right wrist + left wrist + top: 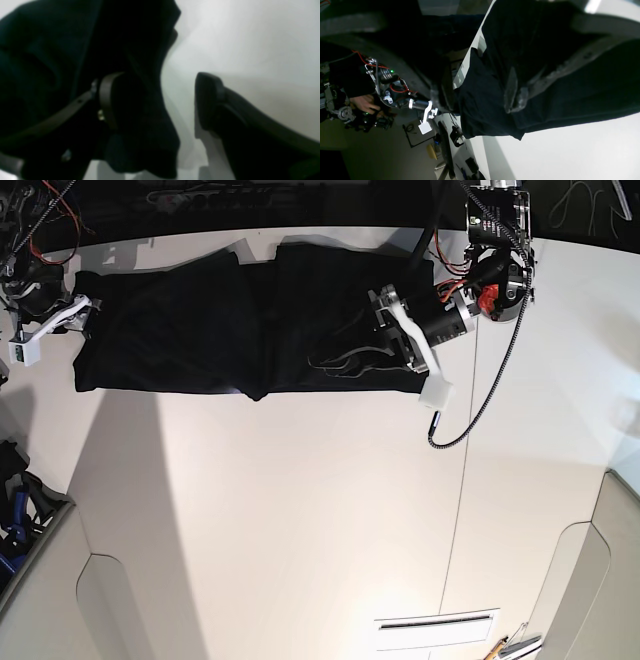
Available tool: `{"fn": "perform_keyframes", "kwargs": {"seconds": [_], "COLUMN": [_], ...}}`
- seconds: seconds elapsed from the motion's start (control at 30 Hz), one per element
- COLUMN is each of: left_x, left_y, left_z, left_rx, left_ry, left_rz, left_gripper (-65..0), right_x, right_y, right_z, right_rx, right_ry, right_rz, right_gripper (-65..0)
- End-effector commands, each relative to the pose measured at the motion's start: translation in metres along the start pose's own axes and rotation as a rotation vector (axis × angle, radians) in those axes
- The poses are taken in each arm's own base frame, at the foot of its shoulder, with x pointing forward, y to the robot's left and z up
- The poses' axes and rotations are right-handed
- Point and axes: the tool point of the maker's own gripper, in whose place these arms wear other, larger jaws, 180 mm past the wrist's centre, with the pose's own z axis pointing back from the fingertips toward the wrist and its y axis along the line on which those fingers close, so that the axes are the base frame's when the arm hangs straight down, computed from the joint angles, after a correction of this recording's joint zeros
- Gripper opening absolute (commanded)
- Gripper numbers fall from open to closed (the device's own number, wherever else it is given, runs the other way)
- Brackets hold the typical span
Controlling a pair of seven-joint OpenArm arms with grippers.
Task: Fold the T-shirt properly
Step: 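Fold the strip end held by the left gripper toward the right gripper, then fold the strip end held by the right gripper over toward the left gripper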
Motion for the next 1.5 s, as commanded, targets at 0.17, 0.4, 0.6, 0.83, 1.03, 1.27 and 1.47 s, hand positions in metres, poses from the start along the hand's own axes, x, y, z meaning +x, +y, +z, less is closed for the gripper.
{"fn": "perform_keyframes", "kwargs": {"seconds": [0.17,0.4,0.6,0.83,1.03,1.27,1.47], "left_x": [0.012,0.035,0.056,0.055,0.02,-0.004,-0.01], "left_y": [-0.008,0.009,0.038,0.085,0.116,0.13,0.133], "left_z": [-0.001,0.021,0.066,0.139,0.161,0.16,0.16], "left_rx": [-0.03,0.039,0.171,0.449,0.586,0.586,0.585], "left_ry": [-0.034,-0.114,-0.184,-0.16,-0.106,-0.083,-0.075], "left_rz": [-0.024,-0.037,-0.05,-0.085,-0.025,0.072,0.092], "left_gripper": [-29.5,-29.6,-30.4,-46.1,-59.8,-61.2,-61.2], "right_x": [0.007,0.014,0.035,0.075,0.065,0.046,0.024], "right_y": [0.022,0.035,0.042,0.07,0.141,0.246,0.333], "right_z": [0.004,0.006,0.004,0.01,0.033,0.052,0.055], "right_rx": [0.141,0.21,0.232,0.36,0.672,1.004,1.158], "right_ry": [-0.021,-0.055,-0.086,-0.149,-0.122,-0.111,-0.039], "right_rz": [-0.008,-0.02,-0.014,0.004,-0.039,-0.072,0.003], "right_gripper": [-23.0,-26.1,-65.0,-65.0,-65.0,-65.0,-65.0]}}
